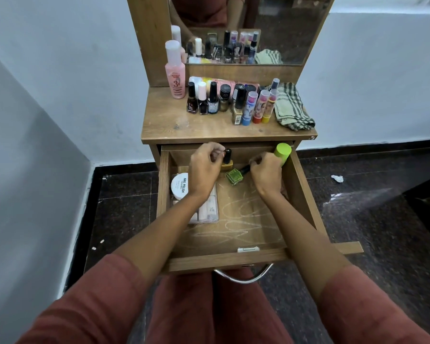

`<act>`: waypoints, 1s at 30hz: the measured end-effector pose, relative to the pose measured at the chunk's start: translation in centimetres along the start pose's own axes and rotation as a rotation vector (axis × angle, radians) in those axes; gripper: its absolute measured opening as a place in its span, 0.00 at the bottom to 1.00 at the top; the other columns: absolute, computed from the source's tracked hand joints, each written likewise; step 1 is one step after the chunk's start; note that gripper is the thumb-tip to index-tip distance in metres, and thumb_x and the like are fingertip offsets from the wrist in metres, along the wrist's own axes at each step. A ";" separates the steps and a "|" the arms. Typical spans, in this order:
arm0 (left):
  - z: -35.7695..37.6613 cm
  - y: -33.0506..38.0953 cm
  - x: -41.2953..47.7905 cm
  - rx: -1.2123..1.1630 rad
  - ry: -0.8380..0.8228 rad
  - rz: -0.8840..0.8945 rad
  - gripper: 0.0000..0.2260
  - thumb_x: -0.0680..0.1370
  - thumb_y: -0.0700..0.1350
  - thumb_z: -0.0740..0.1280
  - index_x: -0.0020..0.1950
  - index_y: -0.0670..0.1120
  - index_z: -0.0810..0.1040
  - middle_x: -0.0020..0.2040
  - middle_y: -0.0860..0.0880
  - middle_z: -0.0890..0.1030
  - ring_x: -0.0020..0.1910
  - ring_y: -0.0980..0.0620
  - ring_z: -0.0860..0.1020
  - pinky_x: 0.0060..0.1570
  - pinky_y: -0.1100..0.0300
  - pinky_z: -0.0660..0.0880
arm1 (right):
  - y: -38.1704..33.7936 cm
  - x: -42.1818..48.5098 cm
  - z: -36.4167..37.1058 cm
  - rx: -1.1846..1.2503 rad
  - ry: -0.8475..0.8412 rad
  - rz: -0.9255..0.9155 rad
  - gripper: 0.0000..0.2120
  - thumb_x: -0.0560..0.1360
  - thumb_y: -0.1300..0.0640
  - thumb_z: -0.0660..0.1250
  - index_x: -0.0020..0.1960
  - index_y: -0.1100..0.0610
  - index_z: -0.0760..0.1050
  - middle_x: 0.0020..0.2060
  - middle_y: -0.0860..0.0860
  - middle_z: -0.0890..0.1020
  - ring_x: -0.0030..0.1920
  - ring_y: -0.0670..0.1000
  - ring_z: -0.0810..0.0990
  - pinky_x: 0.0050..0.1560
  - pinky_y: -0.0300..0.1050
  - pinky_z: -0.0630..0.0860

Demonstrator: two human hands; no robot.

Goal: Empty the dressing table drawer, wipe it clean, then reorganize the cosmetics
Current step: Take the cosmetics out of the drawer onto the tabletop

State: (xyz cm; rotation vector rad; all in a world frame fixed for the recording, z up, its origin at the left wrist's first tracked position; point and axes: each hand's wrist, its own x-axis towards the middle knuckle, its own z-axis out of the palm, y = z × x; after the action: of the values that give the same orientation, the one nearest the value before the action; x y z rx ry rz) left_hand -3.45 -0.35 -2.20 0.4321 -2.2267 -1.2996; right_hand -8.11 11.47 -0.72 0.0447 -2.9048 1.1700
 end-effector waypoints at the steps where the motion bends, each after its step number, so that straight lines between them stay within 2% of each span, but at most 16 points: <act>1: 0.3 -0.3 0.0 0.017 -0.014 -0.030 0.05 0.73 0.35 0.67 0.48 0.41 0.80 0.43 0.45 0.82 0.41 0.55 0.76 0.44 0.64 0.75 | 0.0 -0.1 0.3 -0.015 -0.021 0.047 0.10 0.75 0.64 0.62 0.49 0.69 0.77 0.49 0.66 0.81 0.51 0.65 0.79 0.48 0.52 0.75; 7: 2.1 -0.3 0.8 0.063 -0.049 -0.178 0.11 0.71 0.37 0.70 0.54 0.40 0.79 0.48 0.42 0.82 0.48 0.47 0.79 0.52 0.56 0.75 | -0.7 0.4 1.9 -0.077 -0.105 0.181 0.15 0.76 0.59 0.62 0.56 0.70 0.75 0.55 0.67 0.79 0.57 0.65 0.78 0.56 0.53 0.74; 10: 2.5 0.0 1.1 0.117 -0.030 -0.220 0.12 0.72 0.42 0.71 0.55 0.44 0.79 0.48 0.46 0.82 0.49 0.48 0.79 0.48 0.54 0.76 | -0.7 1.0 2.5 -0.090 -0.127 0.214 0.15 0.75 0.59 0.63 0.57 0.69 0.74 0.56 0.65 0.78 0.59 0.64 0.77 0.58 0.53 0.74; 13: 2.6 0.0 1.1 0.151 -0.040 -0.208 0.10 0.72 0.44 0.70 0.53 0.46 0.80 0.47 0.48 0.82 0.48 0.50 0.79 0.46 0.56 0.75 | -0.6 1.4 2.7 -0.112 -0.142 0.250 0.16 0.75 0.57 0.64 0.58 0.67 0.74 0.58 0.64 0.78 0.60 0.62 0.77 0.58 0.51 0.74; 17: 2.5 -0.1 0.8 0.095 -0.035 -0.237 0.08 0.71 0.42 0.71 0.49 0.45 0.81 0.45 0.46 0.83 0.46 0.47 0.80 0.48 0.51 0.77 | -0.9 1.7 2.6 -0.073 -0.157 0.316 0.20 0.74 0.54 0.66 0.61 0.66 0.72 0.61 0.63 0.76 0.62 0.62 0.75 0.61 0.51 0.72; 20: 2.2 0.0 0.3 0.046 -0.027 -0.244 0.06 0.71 0.39 0.71 0.48 0.43 0.81 0.45 0.45 0.83 0.45 0.47 0.81 0.48 0.51 0.78 | -0.8 1.6 2.0 -0.027 -0.150 0.344 0.22 0.72 0.52 0.67 0.60 0.65 0.74 0.59 0.62 0.77 0.61 0.62 0.75 0.60 0.51 0.72; 23: 1.7 0.5 -0.2 -0.006 -0.028 -0.223 0.06 0.72 0.37 0.70 0.48 0.41 0.81 0.45 0.43 0.83 0.45 0.47 0.81 0.48 0.54 0.78 | -0.7 1.1 1.1 0.017 -0.172 0.297 0.21 0.70 0.52 0.70 0.56 0.66 0.77 0.55 0.63 0.80 0.57 0.62 0.78 0.55 0.50 0.75; 26: 0.8 1.2 -0.8 -0.028 -0.022 -0.179 0.08 0.72 0.34 0.68 0.51 0.40 0.80 0.48 0.43 0.83 0.47 0.48 0.81 0.51 0.59 0.76 | -0.6 0.5 0.2 0.037 -0.225 0.159 0.12 0.69 0.56 0.70 0.46 0.66 0.80 0.47 0.62 0.83 0.45 0.56 0.80 0.44 0.47 0.73; 27: 0.5 1.5 -1.1 -0.030 -0.019 -0.163 0.10 0.73 0.34 0.67 0.53 0.40 0.80 0.50 0.43 0.82 0.49 0.48 0.80 0.53 0.60 0.76 | -0.6 0.2 -0.1 0.049 -0.228 0.110 0.11 0.69 0.58 0.70 0.45 0.65 0.80 0.45 0.62 0.84 0.43 0.55 0.79 0.43 0.46 0.73; 30: -0.7 2.7 -1.6 -0.051 -0.011 -0.133 0.12 0.74 0.32 0.65 0.57 0.39 0.79 0.54 0.42 0.81 0.53 0.47 0.79 0.58 0.57 0.75 | -1.1 -0.4 -1.5 0.094 -0.236 0.002 0.13 0.69 0.61 0.70 0.52 0.63 0.80 0.49 0.58 0.84 0.48 0.51 0.80 0.51 0.46 0.76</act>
State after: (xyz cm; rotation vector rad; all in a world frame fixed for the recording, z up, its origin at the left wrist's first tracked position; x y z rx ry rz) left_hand -1.76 1.34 0.00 0.5637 -2.2002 -1.4265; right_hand -7.68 11.69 1.10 0.1931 -3.0445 1.3906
